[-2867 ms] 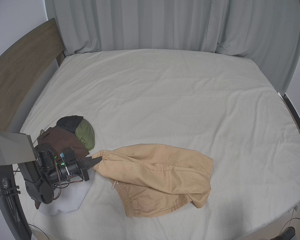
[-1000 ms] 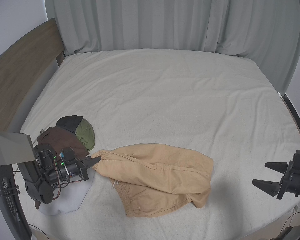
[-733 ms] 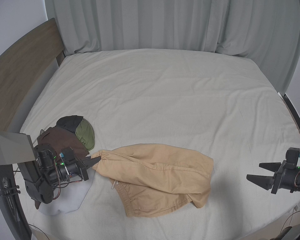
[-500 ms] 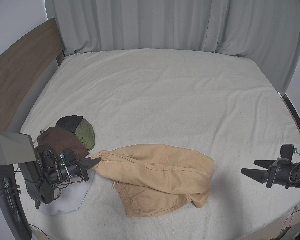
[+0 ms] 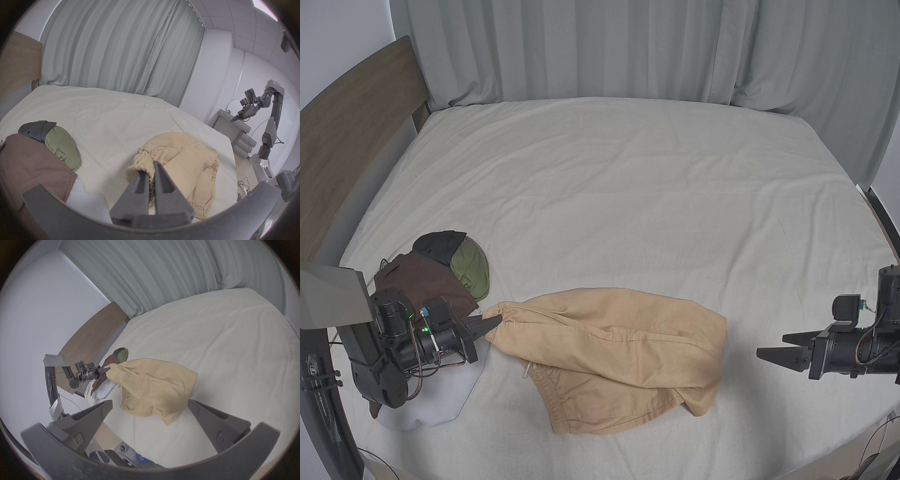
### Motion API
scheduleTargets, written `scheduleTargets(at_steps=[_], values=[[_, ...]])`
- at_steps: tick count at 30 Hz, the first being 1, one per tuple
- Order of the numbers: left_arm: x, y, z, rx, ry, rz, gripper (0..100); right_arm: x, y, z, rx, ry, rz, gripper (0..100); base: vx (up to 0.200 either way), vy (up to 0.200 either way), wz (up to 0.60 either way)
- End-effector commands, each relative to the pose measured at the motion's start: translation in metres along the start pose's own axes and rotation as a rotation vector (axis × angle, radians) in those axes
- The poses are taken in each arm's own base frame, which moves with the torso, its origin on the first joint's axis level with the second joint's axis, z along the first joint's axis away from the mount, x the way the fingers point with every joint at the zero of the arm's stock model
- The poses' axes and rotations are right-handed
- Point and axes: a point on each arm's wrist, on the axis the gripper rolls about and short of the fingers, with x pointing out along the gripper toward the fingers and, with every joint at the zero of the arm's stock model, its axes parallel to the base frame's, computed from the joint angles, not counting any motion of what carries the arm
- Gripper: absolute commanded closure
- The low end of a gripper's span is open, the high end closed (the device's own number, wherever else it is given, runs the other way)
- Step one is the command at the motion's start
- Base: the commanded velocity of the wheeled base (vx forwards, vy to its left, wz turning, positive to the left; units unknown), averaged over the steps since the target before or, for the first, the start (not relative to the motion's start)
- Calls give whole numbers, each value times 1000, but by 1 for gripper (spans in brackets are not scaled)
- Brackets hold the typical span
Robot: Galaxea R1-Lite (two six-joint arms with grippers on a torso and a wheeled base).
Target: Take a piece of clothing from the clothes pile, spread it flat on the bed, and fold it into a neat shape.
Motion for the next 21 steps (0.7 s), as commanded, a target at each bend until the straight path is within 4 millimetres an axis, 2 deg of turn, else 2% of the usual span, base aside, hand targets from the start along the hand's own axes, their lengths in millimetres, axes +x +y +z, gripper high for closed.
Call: scheduleTargets(at_steps=[1, 9, 21], values=[[1, 0, -2, -3, 3, -2, 100, 11, -11, -4, 39, 28, -24, 0, 0, 0, 0], [1, 0, -3, -6, 7, -2, 100, 43, -28, -8, 114, 13, -2, 0, 0, 0, 0], [1, 0, -3, -5, 6, -1, 100, 58, -39, -11, 218, 21, -1, 0, 0, 0, 0]])
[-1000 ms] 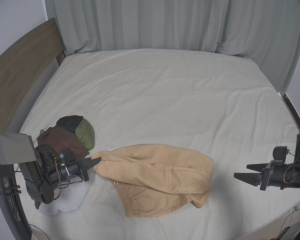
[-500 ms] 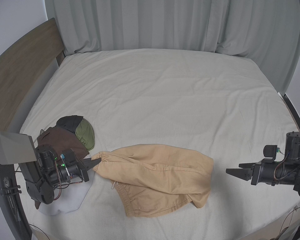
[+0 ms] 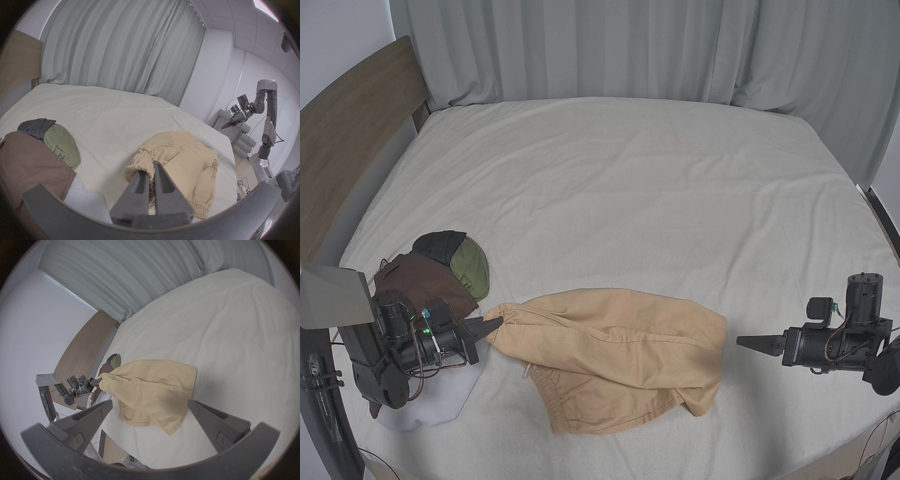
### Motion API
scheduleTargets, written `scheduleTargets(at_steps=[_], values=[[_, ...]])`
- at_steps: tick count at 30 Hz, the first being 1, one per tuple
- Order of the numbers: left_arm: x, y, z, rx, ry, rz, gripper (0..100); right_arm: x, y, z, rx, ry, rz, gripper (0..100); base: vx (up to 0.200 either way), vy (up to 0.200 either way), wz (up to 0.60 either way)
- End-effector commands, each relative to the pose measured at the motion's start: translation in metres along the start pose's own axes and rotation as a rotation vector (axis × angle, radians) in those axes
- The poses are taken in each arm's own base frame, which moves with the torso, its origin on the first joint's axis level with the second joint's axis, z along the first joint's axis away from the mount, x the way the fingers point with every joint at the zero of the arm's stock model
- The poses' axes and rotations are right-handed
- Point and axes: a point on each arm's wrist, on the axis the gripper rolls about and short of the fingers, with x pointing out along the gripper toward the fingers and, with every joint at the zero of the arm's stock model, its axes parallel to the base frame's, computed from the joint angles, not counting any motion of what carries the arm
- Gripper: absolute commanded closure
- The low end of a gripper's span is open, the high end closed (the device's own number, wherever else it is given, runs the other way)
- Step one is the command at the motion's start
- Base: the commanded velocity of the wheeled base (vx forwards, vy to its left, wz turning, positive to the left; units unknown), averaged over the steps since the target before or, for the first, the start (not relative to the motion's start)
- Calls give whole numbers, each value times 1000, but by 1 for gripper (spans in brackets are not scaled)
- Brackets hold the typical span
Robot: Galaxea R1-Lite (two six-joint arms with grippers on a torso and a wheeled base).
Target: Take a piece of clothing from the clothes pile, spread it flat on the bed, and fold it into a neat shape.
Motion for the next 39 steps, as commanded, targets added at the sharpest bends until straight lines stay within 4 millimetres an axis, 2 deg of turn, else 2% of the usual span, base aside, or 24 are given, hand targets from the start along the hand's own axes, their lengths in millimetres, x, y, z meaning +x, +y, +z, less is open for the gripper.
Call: scheduleTargets(at_steps=[1, 12, 27, 30, 39], values=[[0, 0, 0, 1, -2, 1, 100, 9, -8, -3, 35, 38, -14, 0, 0, 0, 0], [0, 0, 0, 0, -1, 0, 100, 36, -32, -10, 71, 32, -28, 0, 0, 0, 0], [0, 0, -1, -1, 1, -2, 100, 55, -44, -20, 127, 69, -36, 0, 0, 0, 0], [0, 0, -1, -1, 1, -2, 100, 64, -50, -25, 142, 95, -44, 0, 0, 0, 0], [0, 0, -1, -2, 1, 0, 100, 83, -63, -32, 168, 34, -25, 0, 0, 0, 0]])
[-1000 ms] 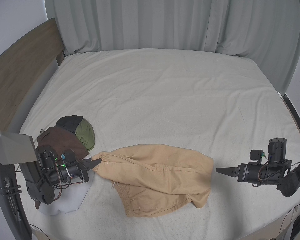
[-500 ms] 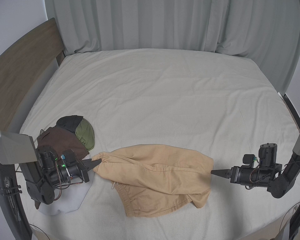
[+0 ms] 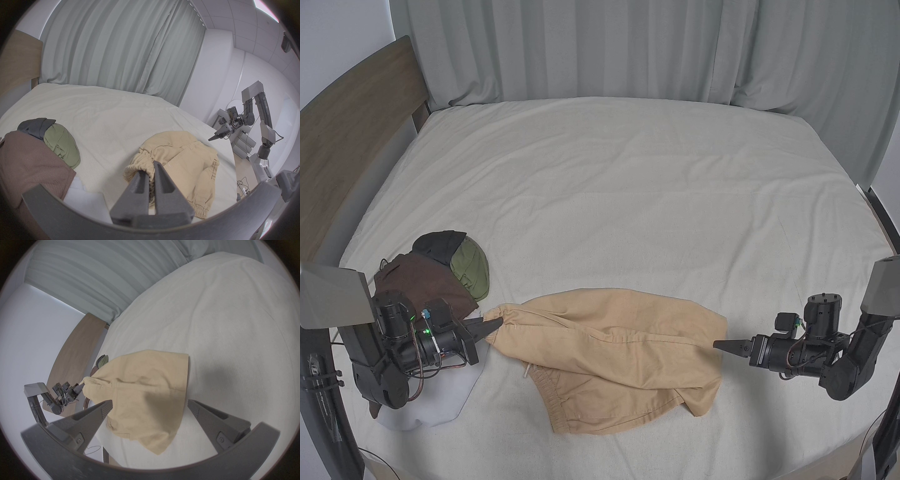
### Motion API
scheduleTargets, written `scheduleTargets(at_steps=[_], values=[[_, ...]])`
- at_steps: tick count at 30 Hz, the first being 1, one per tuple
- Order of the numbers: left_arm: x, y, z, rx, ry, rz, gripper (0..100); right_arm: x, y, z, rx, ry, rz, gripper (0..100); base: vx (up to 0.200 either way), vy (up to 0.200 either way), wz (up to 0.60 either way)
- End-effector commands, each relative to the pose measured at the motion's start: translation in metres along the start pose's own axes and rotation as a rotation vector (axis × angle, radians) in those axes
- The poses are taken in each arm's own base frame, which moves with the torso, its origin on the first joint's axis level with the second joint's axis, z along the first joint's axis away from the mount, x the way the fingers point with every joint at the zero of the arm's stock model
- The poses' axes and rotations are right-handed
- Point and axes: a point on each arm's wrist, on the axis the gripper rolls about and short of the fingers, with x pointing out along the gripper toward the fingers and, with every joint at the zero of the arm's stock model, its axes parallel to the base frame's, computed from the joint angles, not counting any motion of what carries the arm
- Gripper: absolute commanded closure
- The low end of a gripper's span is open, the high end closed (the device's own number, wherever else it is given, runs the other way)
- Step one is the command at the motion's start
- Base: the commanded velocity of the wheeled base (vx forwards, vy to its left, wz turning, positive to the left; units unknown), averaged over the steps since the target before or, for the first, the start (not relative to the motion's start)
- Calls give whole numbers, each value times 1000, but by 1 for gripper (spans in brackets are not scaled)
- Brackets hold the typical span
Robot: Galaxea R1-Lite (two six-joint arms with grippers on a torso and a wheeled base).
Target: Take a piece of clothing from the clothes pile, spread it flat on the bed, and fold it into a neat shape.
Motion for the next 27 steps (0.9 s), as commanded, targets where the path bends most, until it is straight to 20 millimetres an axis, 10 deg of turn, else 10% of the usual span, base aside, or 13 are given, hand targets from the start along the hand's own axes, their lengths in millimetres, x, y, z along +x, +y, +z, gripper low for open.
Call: scheduleTargets(at_steps=[1, 27], values=[[0, 0, 0, 1, -2, 0, 100, 13, -13, -12, 52, 24, -13, 0, 0, 0, 0], [0, 0, 0, 3, -2, 0, 100, 45, -30, -25, 56, 33, -5, 0, 0, 0, 0]])
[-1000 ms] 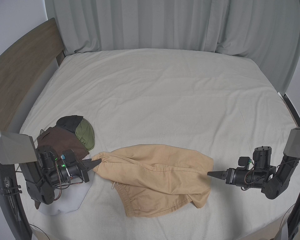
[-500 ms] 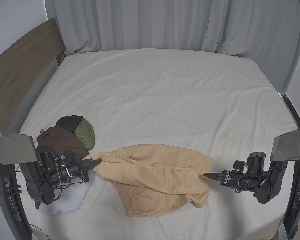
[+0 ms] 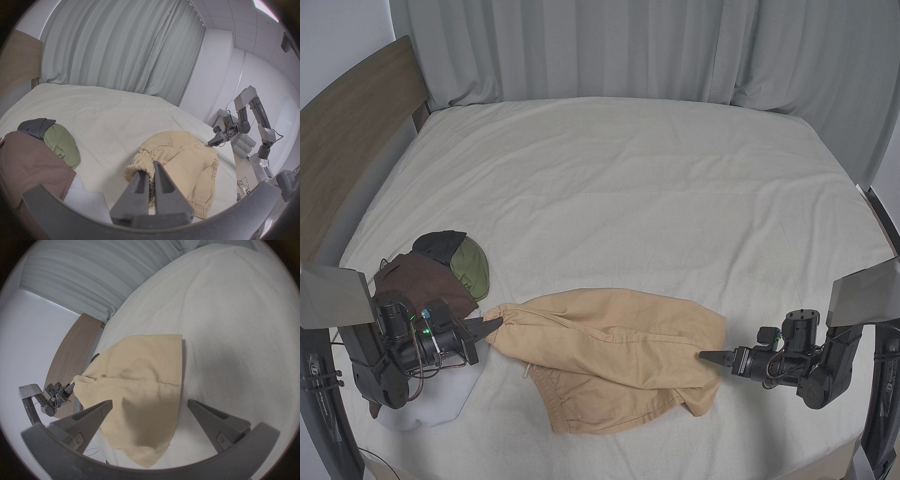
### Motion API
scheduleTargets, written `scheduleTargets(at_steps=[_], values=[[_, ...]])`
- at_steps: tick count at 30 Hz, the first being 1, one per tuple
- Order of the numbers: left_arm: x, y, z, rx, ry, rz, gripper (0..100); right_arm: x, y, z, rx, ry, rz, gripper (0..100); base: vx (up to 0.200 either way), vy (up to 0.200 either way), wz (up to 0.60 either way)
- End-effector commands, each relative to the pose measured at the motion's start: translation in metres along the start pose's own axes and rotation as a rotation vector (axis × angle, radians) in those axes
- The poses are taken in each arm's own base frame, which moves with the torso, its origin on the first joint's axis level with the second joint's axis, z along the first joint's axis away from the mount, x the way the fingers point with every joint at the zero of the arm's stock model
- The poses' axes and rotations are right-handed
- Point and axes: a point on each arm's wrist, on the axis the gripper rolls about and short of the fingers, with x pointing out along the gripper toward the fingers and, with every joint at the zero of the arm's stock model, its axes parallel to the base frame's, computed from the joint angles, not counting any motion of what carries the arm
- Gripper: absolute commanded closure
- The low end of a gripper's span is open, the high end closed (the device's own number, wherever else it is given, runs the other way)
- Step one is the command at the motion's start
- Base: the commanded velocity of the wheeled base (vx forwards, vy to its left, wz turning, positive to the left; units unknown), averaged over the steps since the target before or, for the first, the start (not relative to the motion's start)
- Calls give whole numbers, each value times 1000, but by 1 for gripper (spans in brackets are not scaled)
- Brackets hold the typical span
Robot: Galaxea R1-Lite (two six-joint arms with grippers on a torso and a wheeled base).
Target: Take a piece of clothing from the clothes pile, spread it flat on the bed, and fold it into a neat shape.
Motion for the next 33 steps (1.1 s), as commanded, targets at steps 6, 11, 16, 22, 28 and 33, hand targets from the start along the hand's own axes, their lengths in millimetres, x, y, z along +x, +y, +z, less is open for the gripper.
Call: scheduleTargets(at_steps=[6, 11, 16, 22, 28, 33], values=[[0, 1, 0, 0, -1, 2, 100, 13, 1, -4, 28, -6, 32, 0, 0, 0, 0], [0, 1, -1, 0, -1, 3, 100, 17, 1, -5, 26, -30, 63, 0, 0, 0, 0], [0, 1, -1, 0, -1, 3, 100, 10, 1, -8, 25, -18, 89, 0, 0, 0, 0], [0, 0, -1, -2, 2, 0, 100, -11, 9, 0, 14, -13, 159, 0, 0, 0, 0], [0, 0, -2, -4, 4, 0, 100, -24, 16, 12, -7, -29, 224, 0, 0, 0, 0], [1, 0, -5, -12, 13, -2, 100, -34, 17, 21, -18, -72, 226, 0, 0, 0, 0]])
